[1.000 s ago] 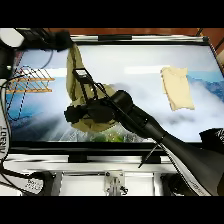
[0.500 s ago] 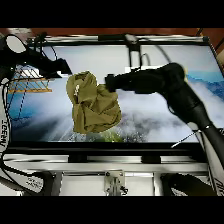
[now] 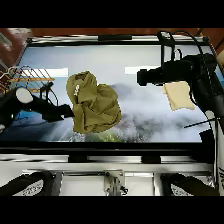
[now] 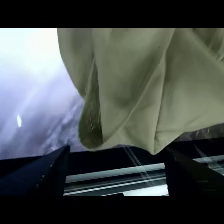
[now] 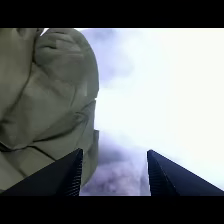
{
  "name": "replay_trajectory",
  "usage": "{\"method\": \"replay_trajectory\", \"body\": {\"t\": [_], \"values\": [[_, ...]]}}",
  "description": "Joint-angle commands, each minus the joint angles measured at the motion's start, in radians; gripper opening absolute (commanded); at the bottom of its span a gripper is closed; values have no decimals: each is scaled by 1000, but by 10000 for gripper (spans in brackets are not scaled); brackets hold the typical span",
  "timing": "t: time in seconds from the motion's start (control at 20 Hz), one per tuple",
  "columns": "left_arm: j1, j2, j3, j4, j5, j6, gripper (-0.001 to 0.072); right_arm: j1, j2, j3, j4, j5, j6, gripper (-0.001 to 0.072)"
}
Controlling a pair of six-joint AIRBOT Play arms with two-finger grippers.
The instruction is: Fold the shirts.
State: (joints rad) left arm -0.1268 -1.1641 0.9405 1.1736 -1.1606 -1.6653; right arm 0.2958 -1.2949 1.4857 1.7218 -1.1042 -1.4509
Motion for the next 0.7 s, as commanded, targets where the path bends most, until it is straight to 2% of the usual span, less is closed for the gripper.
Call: {"method": "replay_trajectory", "body": {"t": [0.0, 0.2, 0.25, 0.3, 0.4, 0.45, 0.5, 0.55, 0.65], "values": [[-81, 72, -211, -45, 172, -5, 711, -13, -34, 0, 27, -5, -20, 512], [-154, -15, -211, -48, 309, -8, 704, -13, -59, 0, 34, -29, -21, 512], [-154, -31, -211, -45, 326, -9, 680, -13, -59, 0, 34, -40, -21, 512], [-151, -45, -211, -45, 341, -10, 515, -13, -59, 0, 34, -53, -21, 512], [-139, -55, -211, -45, 348, -13, 325, -13, -61, 0, 40, -68, -21, 528], [-130, -52, -210, -45, 337, -7, 163, -13, -68, 0, 59, -68, -26, 541], [-117, -48, -207, -44, 312, 14, 35, -13, -80, 0, 93, -67, -34, 541], [-105, -42, -202, -43, 286, 45, 33, -13, -101, 0, 147, -67, -53, 575], [-79, -8, -197, -19, 226, 93, 33, -13, -162, 0, 251, -58, -88, 577]]}}
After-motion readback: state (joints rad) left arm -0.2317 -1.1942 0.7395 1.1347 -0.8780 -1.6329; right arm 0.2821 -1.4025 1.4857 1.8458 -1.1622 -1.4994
